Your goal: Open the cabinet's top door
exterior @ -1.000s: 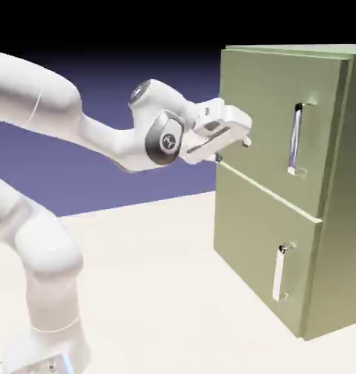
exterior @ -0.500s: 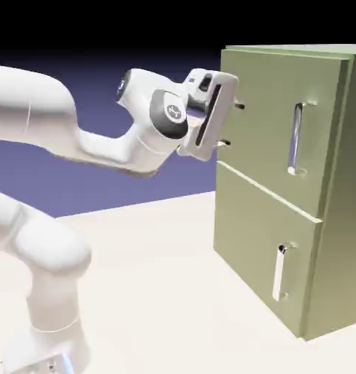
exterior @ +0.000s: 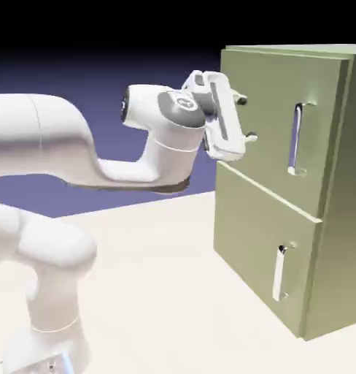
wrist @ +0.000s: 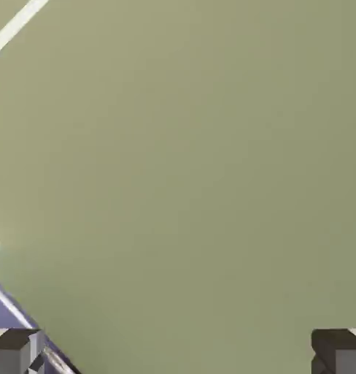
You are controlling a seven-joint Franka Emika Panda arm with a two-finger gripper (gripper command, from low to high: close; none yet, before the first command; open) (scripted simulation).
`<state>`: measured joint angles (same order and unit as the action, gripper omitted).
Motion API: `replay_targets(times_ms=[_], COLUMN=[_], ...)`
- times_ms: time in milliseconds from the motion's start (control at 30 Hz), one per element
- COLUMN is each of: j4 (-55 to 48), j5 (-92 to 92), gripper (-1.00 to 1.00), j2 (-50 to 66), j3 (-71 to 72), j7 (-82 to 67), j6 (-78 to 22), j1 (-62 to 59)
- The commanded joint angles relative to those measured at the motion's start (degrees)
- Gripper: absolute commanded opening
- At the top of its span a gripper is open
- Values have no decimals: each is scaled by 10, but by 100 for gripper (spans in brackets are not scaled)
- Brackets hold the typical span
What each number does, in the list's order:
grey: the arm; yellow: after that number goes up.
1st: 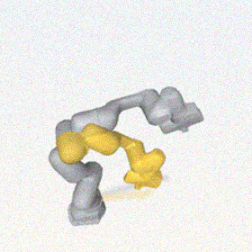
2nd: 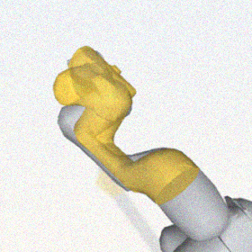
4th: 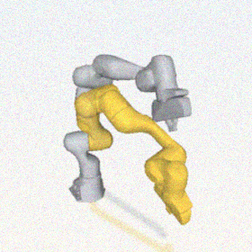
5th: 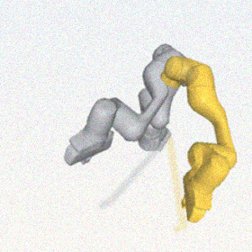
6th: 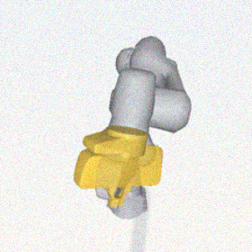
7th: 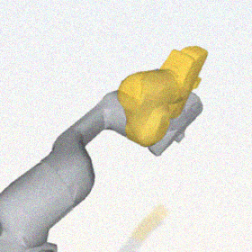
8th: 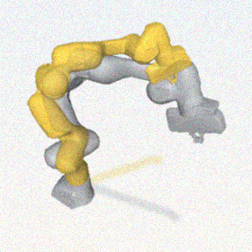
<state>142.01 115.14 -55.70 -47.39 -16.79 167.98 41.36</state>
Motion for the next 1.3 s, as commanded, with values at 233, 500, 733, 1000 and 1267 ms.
replay_targets(times_ms=[233, 500, 733, 1000, 1267], j4=[-33, -81, -112, 45, 185], j5=[199, 368, 373, 293, 146], gripper=[0, 0, -100, -100, -100], j2=[-40, -66, -50, -70, -133], j3=[-82, -164, -186, -54, 111], j7=[-103, -186, -182, -178, -204], j6=[-10, -25, -53, -162, -272], j1=[70, 158, 208, 42, -97])
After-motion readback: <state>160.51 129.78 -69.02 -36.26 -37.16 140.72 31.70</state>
